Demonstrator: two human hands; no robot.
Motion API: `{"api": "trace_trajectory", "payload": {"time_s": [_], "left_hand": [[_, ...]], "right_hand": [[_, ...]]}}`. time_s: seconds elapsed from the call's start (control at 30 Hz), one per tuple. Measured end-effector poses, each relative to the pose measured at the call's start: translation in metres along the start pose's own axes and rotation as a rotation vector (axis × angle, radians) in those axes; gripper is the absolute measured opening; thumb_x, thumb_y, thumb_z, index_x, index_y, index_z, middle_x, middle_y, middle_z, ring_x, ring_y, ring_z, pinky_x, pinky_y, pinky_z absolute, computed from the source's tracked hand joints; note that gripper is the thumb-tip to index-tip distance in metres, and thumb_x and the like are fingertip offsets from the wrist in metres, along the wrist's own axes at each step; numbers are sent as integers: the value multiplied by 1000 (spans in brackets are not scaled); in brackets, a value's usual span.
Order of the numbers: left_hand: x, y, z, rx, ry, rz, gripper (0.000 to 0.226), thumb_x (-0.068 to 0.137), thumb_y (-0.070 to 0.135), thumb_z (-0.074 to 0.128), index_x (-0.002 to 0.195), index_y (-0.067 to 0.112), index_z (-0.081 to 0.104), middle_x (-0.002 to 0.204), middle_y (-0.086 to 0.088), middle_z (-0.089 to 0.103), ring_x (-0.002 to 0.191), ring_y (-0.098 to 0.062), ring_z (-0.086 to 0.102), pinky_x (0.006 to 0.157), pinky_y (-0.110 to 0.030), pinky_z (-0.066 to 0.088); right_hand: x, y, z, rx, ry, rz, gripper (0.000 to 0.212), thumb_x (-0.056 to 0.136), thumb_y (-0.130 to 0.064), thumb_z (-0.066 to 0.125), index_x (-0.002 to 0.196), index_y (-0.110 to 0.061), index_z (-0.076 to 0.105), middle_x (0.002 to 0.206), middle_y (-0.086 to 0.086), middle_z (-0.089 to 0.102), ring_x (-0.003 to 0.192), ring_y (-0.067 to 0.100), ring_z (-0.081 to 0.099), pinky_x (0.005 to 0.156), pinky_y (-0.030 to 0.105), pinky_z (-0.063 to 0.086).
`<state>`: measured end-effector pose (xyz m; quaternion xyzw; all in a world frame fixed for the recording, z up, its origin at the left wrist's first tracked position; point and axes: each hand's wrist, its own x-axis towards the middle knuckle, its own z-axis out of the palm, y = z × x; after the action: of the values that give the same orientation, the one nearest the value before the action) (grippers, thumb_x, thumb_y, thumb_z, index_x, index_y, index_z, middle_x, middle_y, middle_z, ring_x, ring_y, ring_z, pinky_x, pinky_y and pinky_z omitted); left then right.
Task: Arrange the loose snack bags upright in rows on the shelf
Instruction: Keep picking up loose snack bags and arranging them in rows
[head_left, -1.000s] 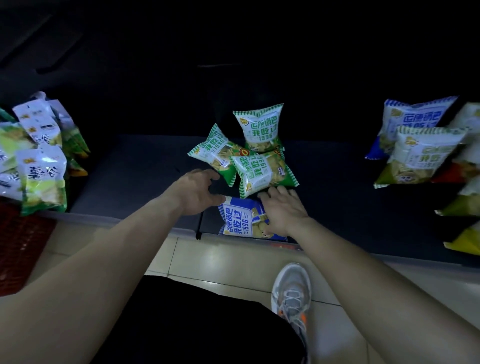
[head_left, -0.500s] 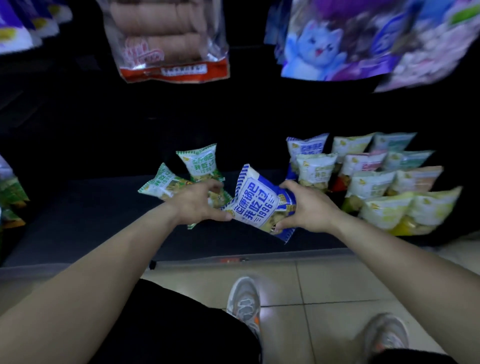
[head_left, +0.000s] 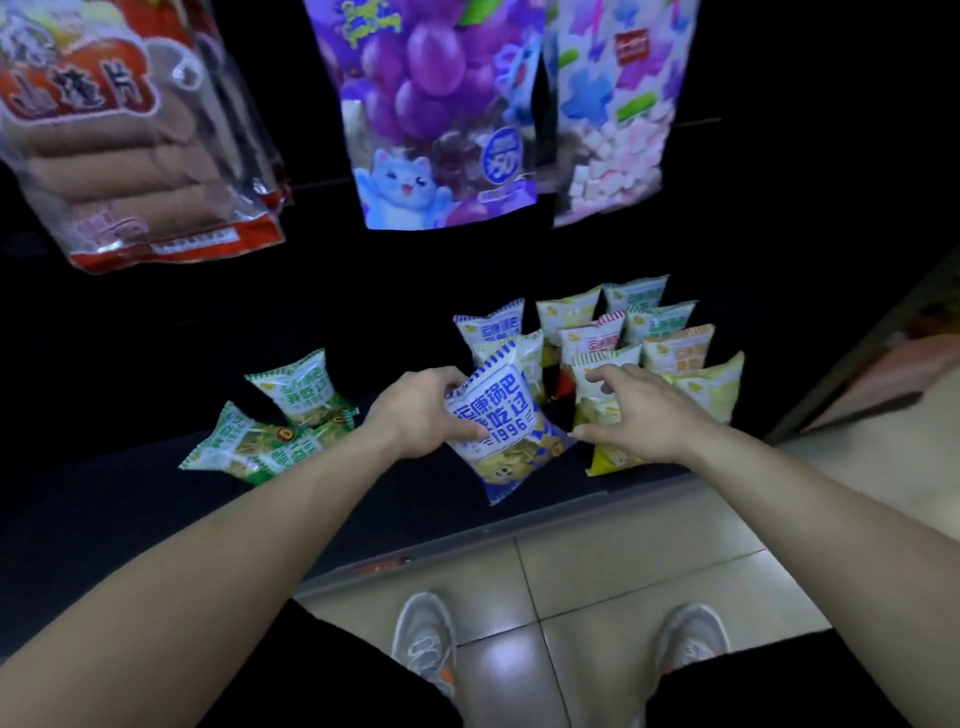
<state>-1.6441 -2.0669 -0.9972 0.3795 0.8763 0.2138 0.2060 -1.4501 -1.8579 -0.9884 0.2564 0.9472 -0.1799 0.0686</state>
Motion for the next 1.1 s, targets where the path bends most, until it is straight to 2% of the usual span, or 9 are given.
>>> {"api": "trace_trajectory", "payload": {"time_s": [0.1, 0.27, 0.4, 0.57, 0.93, 1.1], "left_hand": [[29, 7, 20, 240, 16, -83, 84, 62, 64, 82, 134, 32, 52, 122, 2, 63, 102, -20, 63, 81, -38, 54], [81, 15, 66, 341, -8, -153, 86, 70, 56, 81, 143, 29, 45, 130, 0, 60, 106, -21, 63, 73, -35, 54], [120, 16, 101, 348, -72, -199, 83, 73, 50, 82, 144, 29, 43, 133, -3, 57, 111, -23, 61, 81, -41, 57], [161, 10, 126, 332, -106, -211, 84, 76, 50, 80, 147, 32, 41, 142, -5, 50, 121, -25, 56, 89, -43, 54], [177, 8, 135, 449, 32, -37, 67, 79, 44, 78, 137, 26, 51, 126, 0, 58, 116, -23, 56, 80, -40, 54], [172, 12, 137, 500, 32, -28, 64, 83, 44, 74, 137, 24, 48, 126, -2, 57, 119, -24, 50, 89, -39, 48]], "right_hand": [[6, 36, 2, -78, -106, 118, 81, 84, -63, 63, 150, -27, 33, 150, 5, 40, 134, 28, 44, 99, 43, 44], [23, 76, 4, -77, -235, 201, 82, 83, -64, 63, 151, -29, 32, 152, 6, 35, 135, 28, 41, 104, 44, 42], [37, 91, 12, -35, -240, 201, 79, 83, -65, 63, 148, -29, 37, 148, 5, 39, 128, 26, 47, 100, 44, 45], [42, 104, 27, -94, -311, 218, 76, 85, -70, 56, 147, -30, 37, 150, 2, 37, 131, 26, 45, 101, 44, 44], [44, 103, 30, -80, -325, 232, 74, 86, -62, 61, 147, -29, 37, 148, 2, 37, 131, 25, 45, 101, 41, 43], [42, 88, 34, -120, -334, 200, 69, 85, -61, 61, 144, -31, 40, 142, 0, 41, 128, 26, 46, 96, 41, 44]]}}
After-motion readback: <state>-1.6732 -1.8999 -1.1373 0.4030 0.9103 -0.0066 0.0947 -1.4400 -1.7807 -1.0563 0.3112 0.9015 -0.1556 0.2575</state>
